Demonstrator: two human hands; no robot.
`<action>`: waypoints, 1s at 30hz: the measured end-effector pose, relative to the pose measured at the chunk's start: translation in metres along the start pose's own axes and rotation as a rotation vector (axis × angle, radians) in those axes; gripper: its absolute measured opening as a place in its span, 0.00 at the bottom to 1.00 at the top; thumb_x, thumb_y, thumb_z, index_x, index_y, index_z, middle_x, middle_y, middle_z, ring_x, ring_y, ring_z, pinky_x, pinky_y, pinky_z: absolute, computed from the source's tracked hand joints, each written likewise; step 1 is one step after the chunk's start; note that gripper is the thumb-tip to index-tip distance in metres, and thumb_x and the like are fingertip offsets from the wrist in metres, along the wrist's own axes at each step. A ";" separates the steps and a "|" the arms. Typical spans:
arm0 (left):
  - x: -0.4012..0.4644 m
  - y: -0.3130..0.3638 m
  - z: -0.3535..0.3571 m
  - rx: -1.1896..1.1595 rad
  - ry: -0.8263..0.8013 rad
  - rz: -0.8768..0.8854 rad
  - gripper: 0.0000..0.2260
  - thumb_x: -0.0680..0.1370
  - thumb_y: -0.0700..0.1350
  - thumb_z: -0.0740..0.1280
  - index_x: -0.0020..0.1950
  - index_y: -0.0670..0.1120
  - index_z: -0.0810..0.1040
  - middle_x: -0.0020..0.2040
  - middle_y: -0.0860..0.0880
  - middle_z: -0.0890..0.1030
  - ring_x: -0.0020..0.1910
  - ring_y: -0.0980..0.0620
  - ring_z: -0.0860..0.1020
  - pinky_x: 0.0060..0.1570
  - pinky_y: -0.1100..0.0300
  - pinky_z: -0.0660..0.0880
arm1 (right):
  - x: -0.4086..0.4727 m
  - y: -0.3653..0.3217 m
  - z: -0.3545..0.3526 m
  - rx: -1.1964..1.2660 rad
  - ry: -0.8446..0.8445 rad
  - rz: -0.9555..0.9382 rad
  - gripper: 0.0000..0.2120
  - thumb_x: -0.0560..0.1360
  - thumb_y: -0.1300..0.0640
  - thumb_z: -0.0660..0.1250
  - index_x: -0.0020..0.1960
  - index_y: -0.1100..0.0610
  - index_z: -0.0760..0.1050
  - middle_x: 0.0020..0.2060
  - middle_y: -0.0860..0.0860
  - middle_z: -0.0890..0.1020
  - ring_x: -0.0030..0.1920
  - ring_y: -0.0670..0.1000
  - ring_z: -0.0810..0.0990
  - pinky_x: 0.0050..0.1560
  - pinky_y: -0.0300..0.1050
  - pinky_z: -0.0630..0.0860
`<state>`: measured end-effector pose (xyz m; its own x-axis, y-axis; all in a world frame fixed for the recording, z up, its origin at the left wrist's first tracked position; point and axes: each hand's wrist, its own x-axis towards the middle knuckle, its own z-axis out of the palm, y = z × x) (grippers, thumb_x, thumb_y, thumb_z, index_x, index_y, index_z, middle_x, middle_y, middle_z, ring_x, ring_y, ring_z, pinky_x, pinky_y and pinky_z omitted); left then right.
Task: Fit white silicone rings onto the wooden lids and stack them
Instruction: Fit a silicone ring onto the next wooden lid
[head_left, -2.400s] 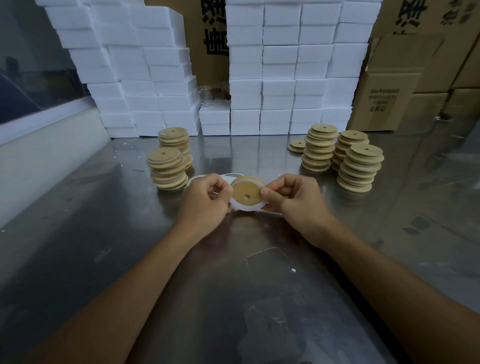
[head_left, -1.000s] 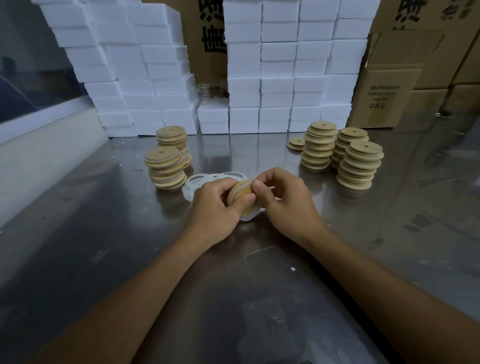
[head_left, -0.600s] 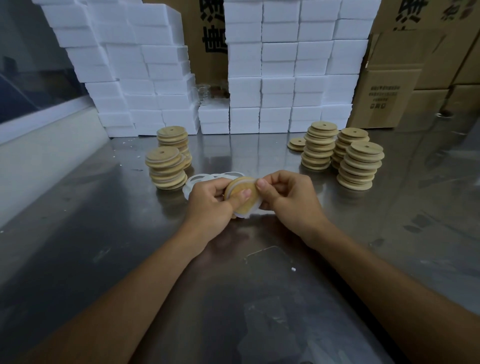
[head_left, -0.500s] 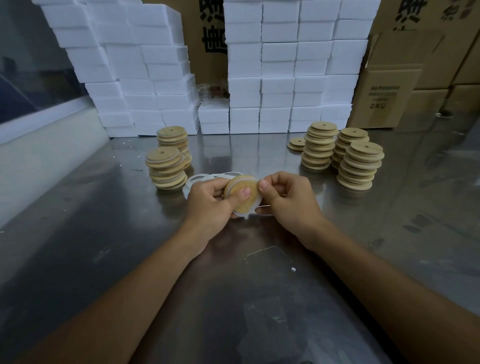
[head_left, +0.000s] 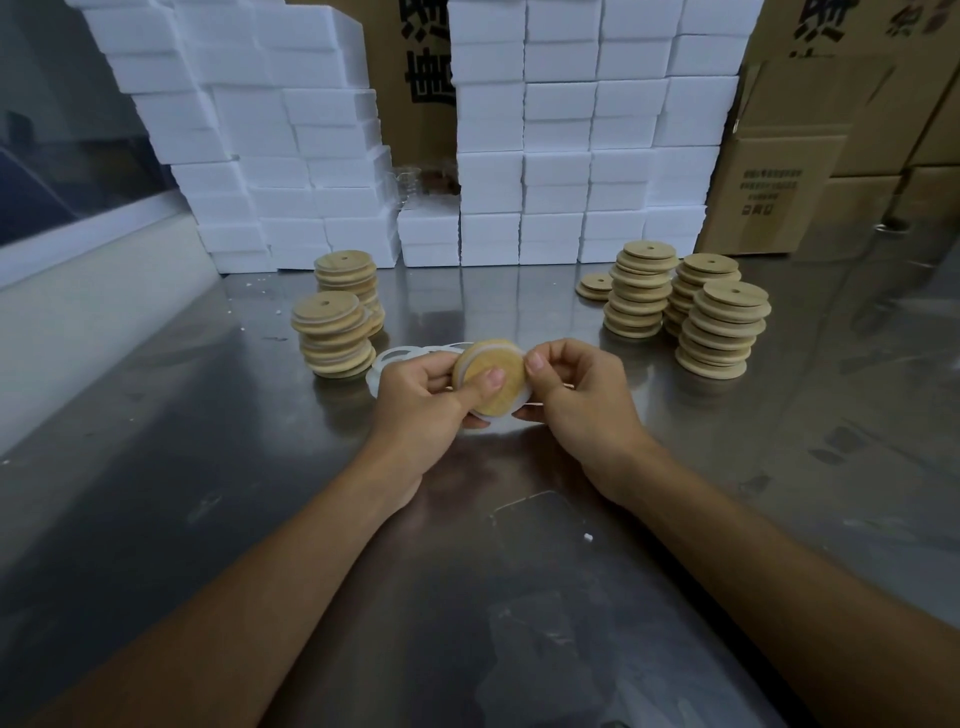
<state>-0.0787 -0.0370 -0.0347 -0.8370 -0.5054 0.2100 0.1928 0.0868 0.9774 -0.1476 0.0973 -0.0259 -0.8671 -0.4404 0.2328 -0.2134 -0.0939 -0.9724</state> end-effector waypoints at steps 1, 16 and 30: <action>0.000 -0.001 0.000 0.039 -0.010 0.027 0.09 0.69 0.43 0.77 0.47 0.45 0.83 0.43 0.45 0.86 0.44 0.46 0.85 0.42 0.51 0.83 | 0.000 0.000 -0.001 -0.115 0.028 -0.097 0.05 0.80 0.65 0.63 0.46 0.62 0.76 0.37 0.54 0.81 0.40 0.50 0.82 0.41 0.44 0.81; 0.000 -0.004 0.002 0.121 -0.060 0.132 0.11 0.71 0.38 0.76 0.48 0.53 0.83 0.42 0.51 0.86 0.43 0.51 0.84 0.44 0.53 0.82 | 0.006 -0.002 -0.007 -0.494 0.078 -0.421 0.06 0.78 0.61 0.67 0.42 0.59 0.77 0.31 0.42 0.77 0.32 0.42 0.74 0.35 0.37 0.70; -0.001 0.002 -0.001 0.003 -0.015 -0.010 0.08 0.72 0.41 0.75 0.49 0.47 0.82 0.42 0.46 0.87 0.42 0.47 0.85 0.44 0.53 0.82 | 0.007 0.003 -0.006 -0.181 -0.032 -0.163 0.08 0.79 0.60 0.67 0.45 0.64 0.77 0.35 0.57 0.83 0.34 0.53 0.84 0.38 0.49 0.83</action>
<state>-0.0775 -0.0370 -0.0331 -0.8467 -0.4931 0.2001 0.1825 0.0841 0.9796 -0.1573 0.0996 -0.0276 -0.8003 -0.4613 0.3832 -0.4290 -0.0060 -0.9033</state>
